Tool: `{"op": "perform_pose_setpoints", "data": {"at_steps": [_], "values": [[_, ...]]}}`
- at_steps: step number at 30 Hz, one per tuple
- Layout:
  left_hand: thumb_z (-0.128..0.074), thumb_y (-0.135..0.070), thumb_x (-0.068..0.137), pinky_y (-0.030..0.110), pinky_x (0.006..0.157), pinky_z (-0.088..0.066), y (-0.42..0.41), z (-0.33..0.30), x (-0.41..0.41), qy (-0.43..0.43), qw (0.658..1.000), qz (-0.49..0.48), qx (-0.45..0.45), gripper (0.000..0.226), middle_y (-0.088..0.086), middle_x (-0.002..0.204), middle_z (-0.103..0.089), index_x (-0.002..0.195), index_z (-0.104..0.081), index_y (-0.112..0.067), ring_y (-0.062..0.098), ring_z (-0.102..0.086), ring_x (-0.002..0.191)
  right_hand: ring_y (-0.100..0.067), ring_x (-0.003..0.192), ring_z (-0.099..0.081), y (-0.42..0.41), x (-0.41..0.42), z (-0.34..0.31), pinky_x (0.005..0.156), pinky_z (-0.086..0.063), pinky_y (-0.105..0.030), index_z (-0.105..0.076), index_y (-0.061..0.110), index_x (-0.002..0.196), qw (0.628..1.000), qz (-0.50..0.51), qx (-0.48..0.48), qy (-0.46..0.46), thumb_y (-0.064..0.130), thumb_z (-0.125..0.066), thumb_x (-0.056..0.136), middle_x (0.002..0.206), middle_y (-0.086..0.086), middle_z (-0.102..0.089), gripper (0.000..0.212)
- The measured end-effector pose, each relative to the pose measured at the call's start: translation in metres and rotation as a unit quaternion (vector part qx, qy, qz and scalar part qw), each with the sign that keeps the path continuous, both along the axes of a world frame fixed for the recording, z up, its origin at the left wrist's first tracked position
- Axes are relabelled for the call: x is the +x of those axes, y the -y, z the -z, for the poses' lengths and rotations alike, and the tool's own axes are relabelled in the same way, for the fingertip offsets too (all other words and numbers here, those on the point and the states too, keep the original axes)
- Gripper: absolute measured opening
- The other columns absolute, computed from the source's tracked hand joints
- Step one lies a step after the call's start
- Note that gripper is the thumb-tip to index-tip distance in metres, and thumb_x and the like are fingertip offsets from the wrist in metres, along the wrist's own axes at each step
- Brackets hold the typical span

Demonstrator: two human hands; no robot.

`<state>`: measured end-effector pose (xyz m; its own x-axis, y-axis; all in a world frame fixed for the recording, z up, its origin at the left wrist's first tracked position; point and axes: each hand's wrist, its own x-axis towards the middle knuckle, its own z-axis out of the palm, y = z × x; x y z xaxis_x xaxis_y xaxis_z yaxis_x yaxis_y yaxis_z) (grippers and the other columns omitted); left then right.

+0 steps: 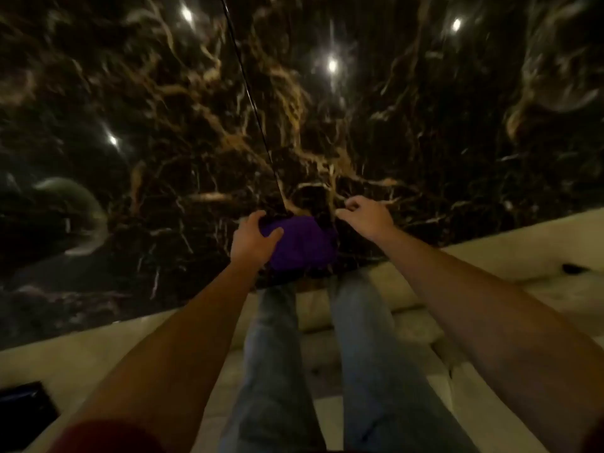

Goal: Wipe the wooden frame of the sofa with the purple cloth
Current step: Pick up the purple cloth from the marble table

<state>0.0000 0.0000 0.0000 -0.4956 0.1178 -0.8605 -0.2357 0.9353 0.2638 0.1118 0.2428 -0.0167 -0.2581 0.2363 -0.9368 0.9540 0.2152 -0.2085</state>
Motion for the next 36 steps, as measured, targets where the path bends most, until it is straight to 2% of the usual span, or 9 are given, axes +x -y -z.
{"op": "perform_pose_setpoints", "data": {"at_steps": [7,12,15,17,19,25,31,33,36], "values": [[-0.074,-0.041,0.094,0.05,0.109,-0.046,-0.003,0.051,0.027,0.02,0.988,0.145,-0.047,0.083,0.015,0.155,-0.039,0.162,-0.027,-0.03,0.039,-0.05,0.136,-0.033,0.132,-0.054,0.09,0.023,0.033,0.105,-0.051,-0.047,-0.039,0.02,0.153,1.0,0.005,-0.003,-0.011,0.054,-0.079,0.085,0.15,-0.009,-0.044,0.086],[-0.076,-0.034,0.094,0.045,0.105,-0.049,-0.009,0.062,0.016,0.084,0.986,0.14,-0.021,0.066,0.015,0.143,-0.06,0.152,-0.048,-0.019,0.034,-0.059,0.128,-0.031,0.122,-0.062,0.114,0.019,0.042,0.101,-0.054,-0.044,-0.054,0.019,0.139,0.989,0.142,-0.024,0.015,0.034,-0.084,0.086,0.135,-0.008,-0.061,0.063],[-0.079,-0.038,0.092,0.029,0.082,-0.057,-0.007,0.036,-0.003,0.107,0.993,0.044,0.019,0.052,0.007,0.123,-0.071,0.136,-0.063,-0.015,0.018,-0.069,0.102,-0.023,0.111,-0.066,0.096,0.009,0.023,0.089,-0.055,-0.036,-0.063,0.021,0.131,0.986,0.161,-0.039,-0.03,0.038,-0.083,0.086,0.122,-0.002,-0.069,0.052],[-0.08,-0.042,0.09,0.018,0.067,-0.056,-0.011,0.005,-0.019,0.116,0.99,-0.035,0.065,0.038,0.001,0.113,-0.074,0.12,-0.067,-0.022,0.007,-0.07,0.089,-0.013,0.099,-0.068,0.079,0.0,0.0,0.076,-0.054,-0.026,-0.068,0.029,0.118,0.977,0.192,-0.037,-0.079,0.043,-0.084,0.085,0.108,0.009,-0.071,0.039],[-0.081,-0.045,0.087,0.026,0.075,-0.062,-0.019,-0.035,-0.037,0.115,0.981,-0.102,0.119,0.029,0.002,0.111,-0.076,0.105,-0.069,-0.025,0.015,-0.074,0.094,-0.002,0.087,-0.07,0.062,-0.014,-0.034,0.066,-0.054,-0.019,-0.071,0.037,0.1,0.965,0.22,-0.047,-0.132,0.047,-0.083,0.085,0.097,0.018,-0.072,0.022],[-0.078,-0.028,0.093,0.037,0.086,-0.062,-0.059,-0.194,-0.061,0.143,0.923,-0.22,0.281,0.033,0.01,0.117,-0.077,0.117,-0.065,-0.01,0.027,-0.074,0.11,-0.018,0.093,-0.075,0.038,-0.059,-0.198,0.085,-0.062,-0.043,-0.08,0.016,0.099,0.91,0.295,0.013,-0.29,0.042,-0.072,0.097,0.097,-0.003,-0.08,0.027],[-0.086,-0.037,0.076,0.028,0.085,-0.062,-0.069,-0.356,-0.053,0.13,0.911,-0.028,0.391,0.053,-0.005,0.119,-0.078,0.125,-0.066,-0.031,0.014,-0.075,0.111,-0.008,0.077,-0.076,0.028,-0.027,-0.374,0.064,-0.061,-0.026,-0.083,0.024,0.08,0.852,0.333,0.058,-0.401,0.045,-0.072,0.095,0.083,0.002,-0.081,0.028],[-0.084,-0.034,0.077,0.021,0.08,-0.06,-0.073,-0.401,-0.04,0.087,0.901,0.053,0.421,0.043,-0.011,0.107,-0.081,0.118,-0.07,-0.035,0.007,-0.076,0.102,-0.011,0.085,-0.074,0.035,-0.004,-0.415,0.077,-0.061,-0.037,-0.081,0.022,0.087,0.815,0.342,0.122,-0.452,0.043,-0.074,0.092,0.089,-0.002,-0.079,0.023],[-0.078,-0.024,0.074,0.022,0.079,-0.058,-0.084,-0.451,-0.006,-0.007,0.876,0.06,0.479,0.038,-0.009,0.099,-0.078,0.109,-0.07,-0.033,0.005,-0.075,0.092,0.008,0.099,-0.065,0.046,0.044,-0.461,0.082,-0.055,-0.017,-0.068,0.029,0.118,0.742,0.394,0.224,-0.494,0.038,-0.076,0.092,0.113,0.012,-0.069,0.028]]}}
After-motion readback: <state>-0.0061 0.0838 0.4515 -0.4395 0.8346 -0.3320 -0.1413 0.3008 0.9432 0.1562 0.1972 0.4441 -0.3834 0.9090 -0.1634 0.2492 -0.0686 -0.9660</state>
